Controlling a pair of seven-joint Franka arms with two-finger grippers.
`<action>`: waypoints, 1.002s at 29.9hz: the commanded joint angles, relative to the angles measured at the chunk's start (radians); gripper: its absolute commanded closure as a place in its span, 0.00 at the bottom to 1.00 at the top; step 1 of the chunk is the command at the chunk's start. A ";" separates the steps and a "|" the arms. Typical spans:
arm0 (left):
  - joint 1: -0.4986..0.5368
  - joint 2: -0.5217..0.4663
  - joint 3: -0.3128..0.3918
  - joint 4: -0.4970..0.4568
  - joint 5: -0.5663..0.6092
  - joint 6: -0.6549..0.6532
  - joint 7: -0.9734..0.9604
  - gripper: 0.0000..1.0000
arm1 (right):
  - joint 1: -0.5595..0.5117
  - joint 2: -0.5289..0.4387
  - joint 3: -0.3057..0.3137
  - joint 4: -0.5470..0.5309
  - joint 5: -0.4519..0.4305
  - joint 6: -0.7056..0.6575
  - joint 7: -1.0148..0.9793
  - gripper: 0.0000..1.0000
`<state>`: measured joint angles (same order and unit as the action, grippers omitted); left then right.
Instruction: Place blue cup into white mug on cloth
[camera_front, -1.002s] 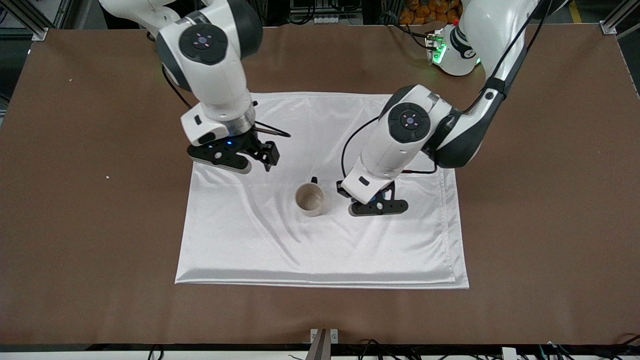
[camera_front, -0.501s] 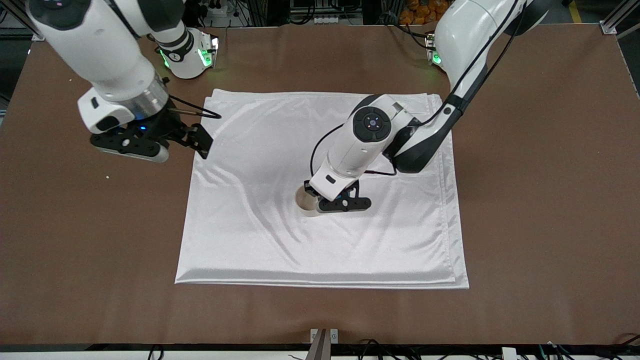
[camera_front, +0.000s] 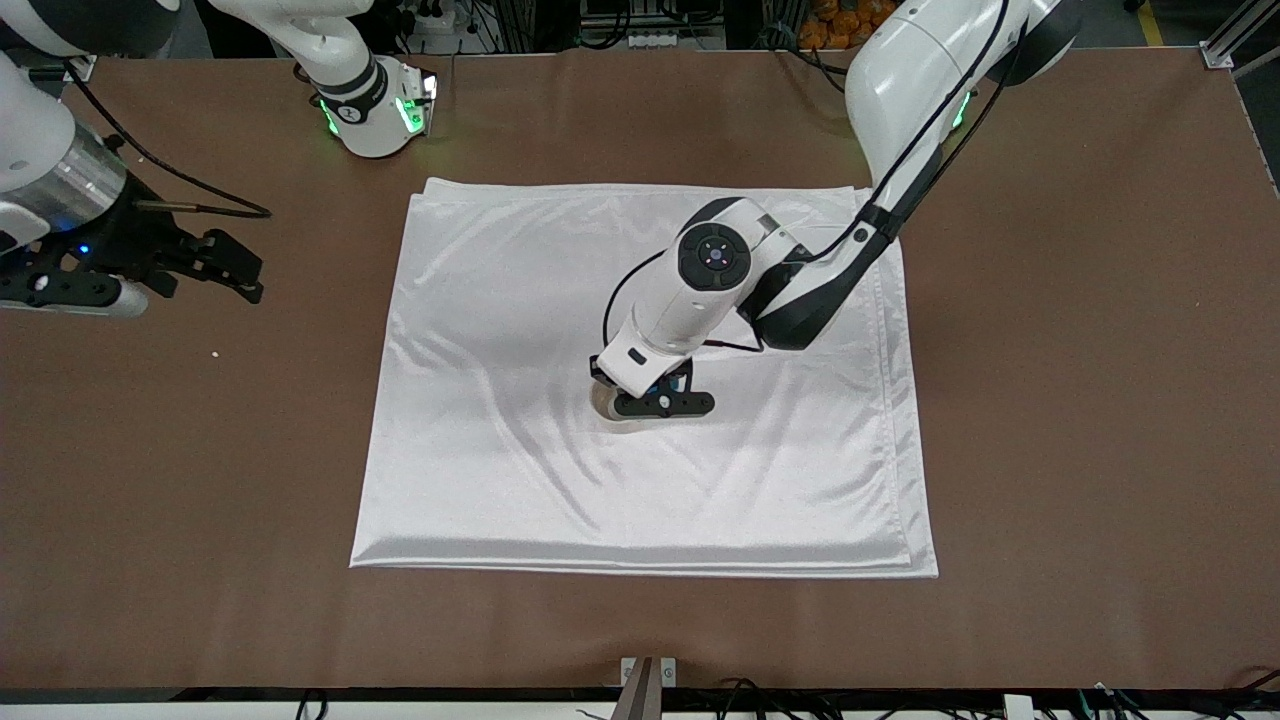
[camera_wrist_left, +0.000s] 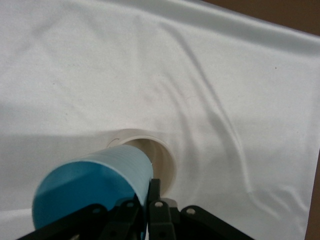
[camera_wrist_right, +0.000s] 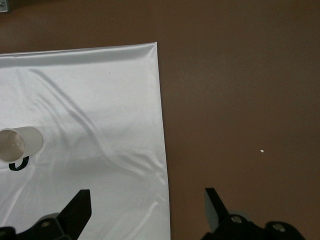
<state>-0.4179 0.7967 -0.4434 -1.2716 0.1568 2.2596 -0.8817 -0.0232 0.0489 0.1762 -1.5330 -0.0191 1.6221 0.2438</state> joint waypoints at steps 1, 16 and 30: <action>-0.018 0.042 -0.009 0.031 0.027 0.018 -0.026 1.00 | -0.034 -0.030 0.003 -0.030 0.018 -0.004 -0.028 0.00; -0.027 0.064 -0.009 0.031 0.027 0.038 -0.025 0.80 | -0.023 -0.046 -0.069 -0.015 0.018 -0.011 -0.175 0.00; -0.018 -0.017 -0.003 0.017 0.015 0.000 -0.030 0.35 | -0.012 -0.047 -0.116 -0.001 0.065 -0.024 -0.342 0.00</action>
<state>-0.4435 0.8396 -0.4448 -1.2448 0.1568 2.2959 -0.8831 -0.0405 0.0221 0.0819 -1.5343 0.0059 1.6030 -0.0575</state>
